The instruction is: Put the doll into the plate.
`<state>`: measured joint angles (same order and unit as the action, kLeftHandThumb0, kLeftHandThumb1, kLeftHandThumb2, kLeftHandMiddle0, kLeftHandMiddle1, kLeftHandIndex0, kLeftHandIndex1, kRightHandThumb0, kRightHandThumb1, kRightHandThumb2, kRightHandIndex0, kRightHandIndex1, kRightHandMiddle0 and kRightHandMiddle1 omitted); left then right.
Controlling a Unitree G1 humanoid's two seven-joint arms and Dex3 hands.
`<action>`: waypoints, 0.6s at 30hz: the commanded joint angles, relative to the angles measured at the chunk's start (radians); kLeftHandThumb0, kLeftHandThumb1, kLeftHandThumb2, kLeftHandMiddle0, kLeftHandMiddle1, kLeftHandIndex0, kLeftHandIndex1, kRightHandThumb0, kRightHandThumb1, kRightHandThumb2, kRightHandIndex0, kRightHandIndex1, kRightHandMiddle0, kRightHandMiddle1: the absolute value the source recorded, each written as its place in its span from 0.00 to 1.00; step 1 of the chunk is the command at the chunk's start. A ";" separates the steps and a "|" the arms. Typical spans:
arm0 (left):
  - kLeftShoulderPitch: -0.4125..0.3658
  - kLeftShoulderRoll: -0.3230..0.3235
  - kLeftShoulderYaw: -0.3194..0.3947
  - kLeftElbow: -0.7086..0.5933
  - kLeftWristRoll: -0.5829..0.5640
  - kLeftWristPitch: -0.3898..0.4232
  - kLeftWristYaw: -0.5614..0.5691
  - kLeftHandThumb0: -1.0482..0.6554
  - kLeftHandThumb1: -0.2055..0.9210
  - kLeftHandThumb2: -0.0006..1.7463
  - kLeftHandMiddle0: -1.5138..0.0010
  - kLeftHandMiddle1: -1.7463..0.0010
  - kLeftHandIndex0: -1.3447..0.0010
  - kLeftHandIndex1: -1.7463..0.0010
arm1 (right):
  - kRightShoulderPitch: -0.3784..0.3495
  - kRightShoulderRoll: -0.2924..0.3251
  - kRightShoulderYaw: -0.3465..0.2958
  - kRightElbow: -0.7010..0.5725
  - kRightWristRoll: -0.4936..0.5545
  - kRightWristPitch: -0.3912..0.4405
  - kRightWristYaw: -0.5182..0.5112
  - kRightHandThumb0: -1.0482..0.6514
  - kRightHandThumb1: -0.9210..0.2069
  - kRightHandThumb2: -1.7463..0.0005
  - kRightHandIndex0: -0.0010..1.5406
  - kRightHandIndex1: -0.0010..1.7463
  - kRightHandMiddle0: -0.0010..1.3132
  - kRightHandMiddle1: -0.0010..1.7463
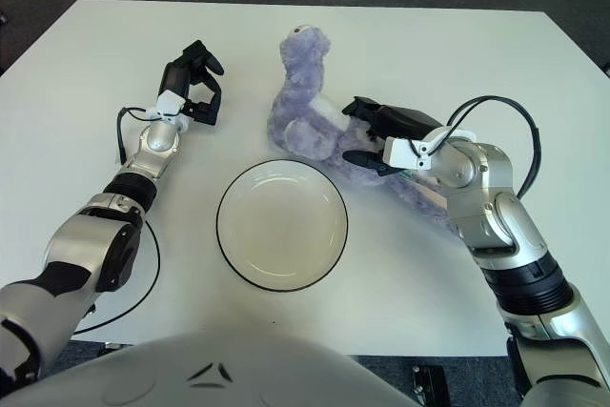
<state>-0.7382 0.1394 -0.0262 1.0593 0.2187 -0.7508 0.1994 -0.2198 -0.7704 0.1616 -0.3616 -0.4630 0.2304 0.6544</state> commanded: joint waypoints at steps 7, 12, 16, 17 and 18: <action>0.013 0.002 0.006 -0.011 -0.012 -0.026 -0.002 0.61 0.19 0.92 0.44 0.10 0.51 0.00 | -0.001 -0.037 0.054 0.043 -0.019 -0.060 0.063 0.00 0.00 0.56 0.03 0.32 0.00 0.40; 0.011 0.003 0.009 -0.004 -0.017 -0.043 -0.004 0.61 0.19 0.93 0.46 0.07 0.50 0.00 | 0.003 -0.034 0.064 0.034 0.001 -0.037 0.102 0.01 0.00 0.59 0.01 0.30 0.00 0.40; 0.010 -0.001 0.016 0.000 -0.029 -0.052 -0.014 0.61 0.19 0.93 0.46 0.05 0.50 0.00 | 0.016 -0.020 0.074 0.032 0.005 -0.027 0.106 0.02 0.00 0.60 0.00 0.29 0.00 0.39; 0.010 -0.002 0.018 0.001 -0.034 -0.054 -0.017 0.61 0.19 0.94 0.47 0.04 0.51 0.00 | 0.021 -0.017 0.079 0.032 0.003 -0.026 0.104 0.02 0.00 0.60 0.00 0.28 0.00 0.37; 0.010 -0.003 0.019 0.002 -0.037 -0.056 -0.020 0.61 0.20 0.94 0.47 0.04 0.51 0.00 | 0.024 -0.015 0.082 0.032 0.001 -0.024 0.102 0.02 0.00 0.60 0.00 0.28 0.00 0.37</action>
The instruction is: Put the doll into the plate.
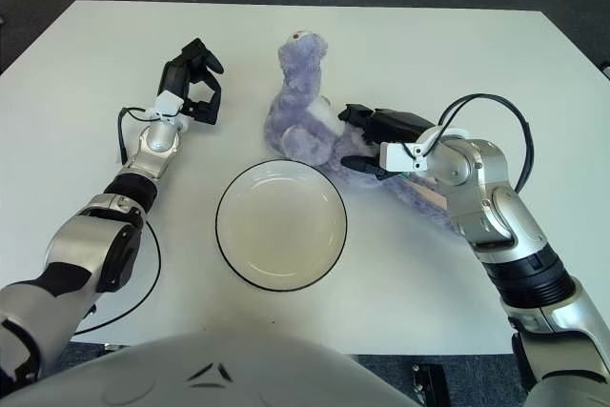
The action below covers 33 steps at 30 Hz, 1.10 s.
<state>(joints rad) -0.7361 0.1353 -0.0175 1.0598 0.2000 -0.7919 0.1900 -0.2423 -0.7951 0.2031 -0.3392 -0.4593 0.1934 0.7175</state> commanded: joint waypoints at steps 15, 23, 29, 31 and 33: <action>0.017 -0.003 0.018 -0.029 -0.017 0.007 0.009 0.61 0.17 0.94 0.45 0.08 0.47 0.00 | 0.094 0.036 0.101 0.115 -0.074 -0.017 -0.048 0.04 0.00 0.62 0.01 0.26 0.00 0.28; 0.018 -0.006 0.022 -0.037 -0.019 0.019 0.006 0.61 0.15 0.94 0.43 0.12 0.45 0.00 | 0.115 0.023 0.086 0.070 -0.095 -0.012 -0.055 0.08 0.00 0.72 0.01 0.26 0.00 0.33; 0.018 -0.004 0.021 -0.037 -0.017 0.021 0.006 0.61 0.15 0.94 0.41 0.13 0.46 0.00 | 0.121 0.029 0.066 0.021 -0.088 0.018 -0.051 0.16 0.09 0.73 0.02 0.31 0.00 0.43; 0.016 -0.004 0.024 -0.036 -0.023 0.018 0.000 0.61 0.15 0.94 0.40 0.13 0.47 0.00 | 0.143 0.048 0.046 0.005 -0.087 0.023 -0.090 0.22 0.23 0.64 0.01 0.40 0.00 0.50; 0.016 -0.006 0.026 -0.036 -0.029 0.015 -0.004 0.61 0.15 0.94 0.40 0.14 0.47 0.00 | 0.154 0.063 0.037 -0.001 -0.098 0.033 -0.120 0.31 0.38 0.52 0.01 0.53 0.00 0.59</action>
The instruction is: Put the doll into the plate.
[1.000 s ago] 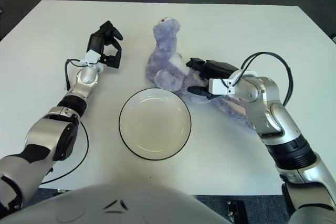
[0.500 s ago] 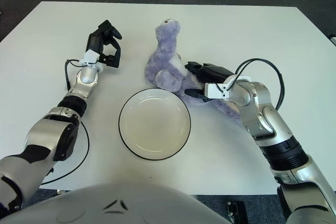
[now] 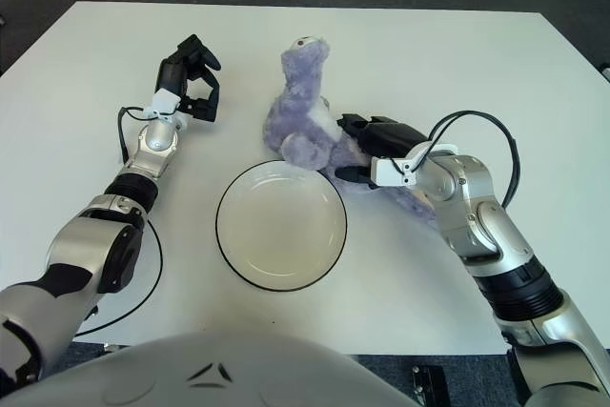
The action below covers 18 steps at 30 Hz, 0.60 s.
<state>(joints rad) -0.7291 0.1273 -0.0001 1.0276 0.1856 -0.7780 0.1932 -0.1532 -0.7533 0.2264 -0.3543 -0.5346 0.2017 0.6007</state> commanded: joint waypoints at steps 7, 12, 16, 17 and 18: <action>0.008 -0.001 0.010 -0.005 -0.023 0.002 -0.007 0.61 0.15 0.94 0.41 0.12 0.46 0.00 | 0.082 0.025 0.026 0.005 -0.172 0.025 -0.114 0.49 0.60 0.33 0.00 0.85 0.04 0.81; 0.006 0.000 0.009 -0.006 -0.022 0.003 -0.004 0.61 0.15 0.95 0.43 0.10 0.45 0.00 | 0.097 0.058 0.015 0.014 -0.239 0.038 -0.193 0.57 0.63 0.26 0.01 0.97 0.16 0.94; 0.006 -0.001 0.011 -0.007 -0.031 0.004 -0.016 0.61 0.15 0.95 0.44 0.09 0.46 0.00 | 0.108 0.091 0.003 0.014 -0.277 0.075 -0.227 0.60 0.53 0.28 0.17 0.99 0.34 0.95; 0.006 -0.002 0.012 -0.007 -0.034 0.005 -0.018 0.61 0.15 0.95 0.43 0.09 0.46 0.00 | 0.110 0.101 0.000 0.016 -0.289 0.083 -0.241 0.61 0.54 0.27 0.19 0.99 0.36 0.96; 0.006 -0.003 0.013 -0.008 -0.036 0.005 -0.020 0.61 0.15 0.95 0.43 0.10 0.46 0.00 | 0.112 0.111 -0.004 0.019 -0.299 0.089 -0.258 0.61 0.57 0.24 0.25 1.00 0.41 0.97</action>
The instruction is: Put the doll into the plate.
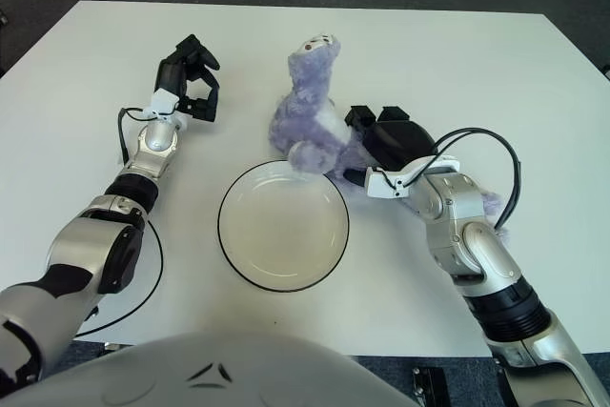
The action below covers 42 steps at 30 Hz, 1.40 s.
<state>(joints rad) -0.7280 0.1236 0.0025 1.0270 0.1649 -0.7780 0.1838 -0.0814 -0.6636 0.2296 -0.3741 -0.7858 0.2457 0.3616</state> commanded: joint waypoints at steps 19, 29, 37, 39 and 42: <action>0.008 0.002 0.008 -0.016 -0.007 0.010 0.002 0.61 0.14 0.96 0.40 0.09 0.49 0.00 | 0.049 0.117 -0.102 0.031 0.002 0.041 -0.119 0.62 0.84 0.09 0.62 0.79 0.55 1.00; 0.010 0.005 0.000 -0.023 0.008 0.012 0.012 0.61 0.13 0.99 0.42 0.03 0.48 0.01 | 0.035 0.146 -0.103 -0.048 -0.035 0.151 -0.020 0.62 0.84 0.07 0.61 0.86 0.50 1.00; 0.012 0.003 0.000 -0.027 0.010 0.022 0.020 0.61 0.15 0.98 0.42 0.03 0.50 0.00 | 0.031 0.148 -0.103 -0.055 -0.054 0.160 -0.013 0.62 0.80 0.09 0.58 0.89 0.47 1.00; 0.012 0.002 -0.002 -0.029 0.016 0.028 0.032 0.61 0.14 0.97 0.41 0.06 0.49 0.00 | 0.028 0.152 -0.112 -0.057 -0.044 0.160 -0.014 0.62 0.80 0.09 0.57 0.90 0.47 1.00; 0.013 0.003 -0.004 -0.032 0.020 0.032 0.038 0.61 0.13 0.96 0.38 0.11 0.48 0.00 | 0.026 0.154 -0.119 -0.061 -0.037 0.159 -0.010 0.62 0.80 0.09 0.57 0.90 0.47 1.00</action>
<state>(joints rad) -0.7256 0.1229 -0.0007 1.0061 0.1763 -0.7562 0.2075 -0.0622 -0.5145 0.1221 -0.4354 -0.8329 0.3914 0.3338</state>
